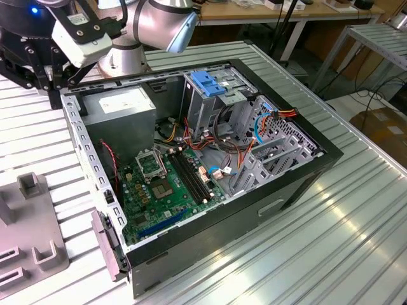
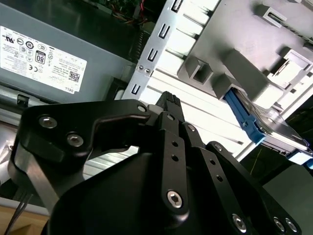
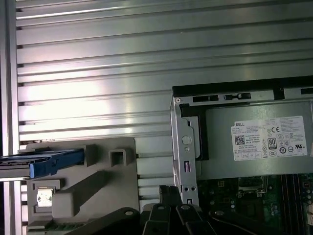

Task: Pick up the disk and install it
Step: 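Reach for the disk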

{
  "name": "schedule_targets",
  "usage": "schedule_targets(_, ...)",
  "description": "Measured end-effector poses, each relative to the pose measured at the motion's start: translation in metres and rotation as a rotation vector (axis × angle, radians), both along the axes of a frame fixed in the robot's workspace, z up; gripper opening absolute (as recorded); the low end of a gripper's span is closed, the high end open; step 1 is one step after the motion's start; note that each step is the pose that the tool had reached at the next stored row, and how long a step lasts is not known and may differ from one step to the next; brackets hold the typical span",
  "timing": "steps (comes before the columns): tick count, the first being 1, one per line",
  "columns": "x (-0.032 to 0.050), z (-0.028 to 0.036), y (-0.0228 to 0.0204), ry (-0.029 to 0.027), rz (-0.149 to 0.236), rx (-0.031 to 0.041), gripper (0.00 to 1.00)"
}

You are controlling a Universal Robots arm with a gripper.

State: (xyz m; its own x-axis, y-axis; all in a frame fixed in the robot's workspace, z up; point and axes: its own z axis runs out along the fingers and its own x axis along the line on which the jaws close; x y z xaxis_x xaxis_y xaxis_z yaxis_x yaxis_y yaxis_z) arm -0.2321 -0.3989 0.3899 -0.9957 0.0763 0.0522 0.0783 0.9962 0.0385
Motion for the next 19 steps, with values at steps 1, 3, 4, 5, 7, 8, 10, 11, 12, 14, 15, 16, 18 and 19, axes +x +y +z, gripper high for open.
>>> schedule_targets(1, -0.0027, -0.0001, 0.0000, 0.0027, 0.000, -0.0001, 0.10)
schedule_targets(3, -0.0072, -0.0002, 0.0000, 0.0073, 0.000, -0.0001, 0.10)
schedule_targets(4, -0.0088, -0.0003, 0.0000, 0.0090, 0.000, -0.0001, 0.10)
schedule_targets(5, -0.0111, -0.0004, 0.0000, 0.0114, 0.000, -0.0001, 0.10)
schedule_targets(7, -0.0142, -0.0005, 0.0000, 0.0146, 0.000, 0.0000, 0.10)
schedule_targets(8, -0.0159, -0.0006, 0.0000, 0.0163, 0.000, 0.0000, 0.10)
schedule_targets(10, -0.0192, -0.0008, 0.0000, 0.0195, 0.000, 0.0001, 0.10)
schedule_targets(11, -0.0210, -0.0008, 0.0000, 0.0213, 0.000, 0.0000, 0.10)
schedule_targets(12, -0.0228, -0.0009, 0.0000, 0.0228, 0.000, 0.0000, 0.10)
schedule_targets(14, -0.0266, -0.0010, 0.0000, 0.0259, 0.000, 0.0000, 0.10)
schedule_targets(15, -0.0282, -0.0010, 0.0000, 0.0275, 0.000, -0.0001, 0.10)
schedule_targets(16, -0.0298, -0.0011, 0.0000, 0.0290, 0.000, -0.0001, 0.10)
schedule_targets(18, -0.0343, -0.0013, 0.0000, 0.0338, 0.000, -0.0001, 0.10)
schedule_targets(19, -0.0358, -0.0014, 0.0000, 0.0356, 0.000, 0.0000, 0.10)
